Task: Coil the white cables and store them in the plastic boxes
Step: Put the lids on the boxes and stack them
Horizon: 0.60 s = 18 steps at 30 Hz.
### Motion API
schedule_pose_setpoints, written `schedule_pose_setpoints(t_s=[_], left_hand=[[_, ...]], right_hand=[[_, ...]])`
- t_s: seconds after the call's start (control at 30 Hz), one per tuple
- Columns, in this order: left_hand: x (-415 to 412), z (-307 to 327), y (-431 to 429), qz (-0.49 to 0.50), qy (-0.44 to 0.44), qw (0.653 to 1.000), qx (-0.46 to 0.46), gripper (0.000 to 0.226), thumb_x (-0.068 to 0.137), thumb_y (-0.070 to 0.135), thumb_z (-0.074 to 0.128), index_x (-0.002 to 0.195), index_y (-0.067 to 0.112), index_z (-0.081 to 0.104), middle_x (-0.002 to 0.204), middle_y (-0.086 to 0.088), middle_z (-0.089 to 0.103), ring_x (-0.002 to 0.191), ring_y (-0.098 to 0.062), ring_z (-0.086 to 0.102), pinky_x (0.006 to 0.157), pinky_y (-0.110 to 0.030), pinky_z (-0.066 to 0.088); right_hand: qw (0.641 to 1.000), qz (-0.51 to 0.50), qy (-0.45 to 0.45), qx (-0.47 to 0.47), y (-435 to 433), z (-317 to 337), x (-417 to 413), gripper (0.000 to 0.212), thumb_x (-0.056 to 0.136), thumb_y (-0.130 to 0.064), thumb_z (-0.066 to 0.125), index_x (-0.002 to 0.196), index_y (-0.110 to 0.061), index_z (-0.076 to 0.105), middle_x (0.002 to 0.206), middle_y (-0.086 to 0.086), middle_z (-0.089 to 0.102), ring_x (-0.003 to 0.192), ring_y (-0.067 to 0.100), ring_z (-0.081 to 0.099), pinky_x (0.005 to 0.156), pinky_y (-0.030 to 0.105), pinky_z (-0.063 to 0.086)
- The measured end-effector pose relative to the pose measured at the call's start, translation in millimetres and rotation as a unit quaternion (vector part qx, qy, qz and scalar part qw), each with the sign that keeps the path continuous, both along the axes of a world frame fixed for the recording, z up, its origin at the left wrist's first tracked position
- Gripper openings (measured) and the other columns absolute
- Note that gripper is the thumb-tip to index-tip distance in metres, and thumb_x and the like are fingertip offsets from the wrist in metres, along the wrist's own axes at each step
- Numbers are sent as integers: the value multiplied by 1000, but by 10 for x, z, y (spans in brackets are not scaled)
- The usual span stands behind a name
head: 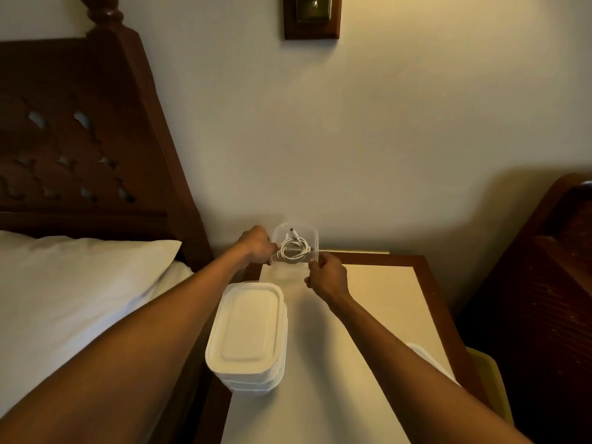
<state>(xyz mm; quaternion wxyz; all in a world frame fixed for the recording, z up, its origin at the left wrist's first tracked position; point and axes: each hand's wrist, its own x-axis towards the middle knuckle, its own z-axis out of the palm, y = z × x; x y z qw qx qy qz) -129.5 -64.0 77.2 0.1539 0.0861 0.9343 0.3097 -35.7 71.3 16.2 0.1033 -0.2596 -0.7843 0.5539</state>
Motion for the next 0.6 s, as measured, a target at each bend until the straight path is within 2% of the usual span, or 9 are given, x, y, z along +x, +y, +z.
schedule_pose_setpoints(t_s=[0.1,0.27,0.33,0.4,0.47,0.5,0.6], left_hand=[[316,335,157,-16,45,999,-2,18,93,24,65,89,6,69,84,-7,66,76,-22,61,62,-29,44],[1002,690,355,-7,69,997,40,11,88,12,66,96,6,70,93,-11,70,86,-28,68,71,-35,57],[1309,716,382,-9,72,996,45,9,84,7,65,90,3,70,89,-15,72,82,-30,70,71,-39,59],[1625,675,372,-24,84,996,24,6,85,8,63,81,6,67,83,-14,72,75,-28,69,66,-37,57],[1886,534,339,-45,91,995,1,9,86,10,63,77,10,64,84,-15,73,75,-27,69,67,-35,56],[2006,454,314,-48,82,995,-6,2,87,10,65,84,9,64,90,-16,73,79,-29,70,72,-38,60],[2288,177,252,-52,46,996,-58,24,91,13,66,113,5,59,106,-15,68,90,-29,69,83,-41,60]], right_hand=[[998,0,49,43,206,333,313,22,99,-24,52,116,-14,62,96,6,69,73,20,69,76,45,60],[993,8,74,93,441,807,962,20,97,-24,54,113,-14,62,91,7,70,75,22,69,72,43,60],[992,5,57,114,485,819,1223,14,93,-25,58,102,-16,64,88,6,69,77,25,68,73,48,58],[993,12,30,117,509,752,1495,9,89,-26,63,93,-18,62,87,5,68,80,27,67,74,51,57],[994,30,0,103,495,674,1787,13,90,-25,65,97,-17,59,92,5,67,81,25,68,77,51,57],[995,41,-16,94,471,638,1941,16,90,-25,66,100,-15,58,95,6,66,81,23,68,79,50,57],[993,69,-65,67,410,443,2312,23,90,-23,68,105,-13,55,98,7,65,80,19,70,79,41,59]])
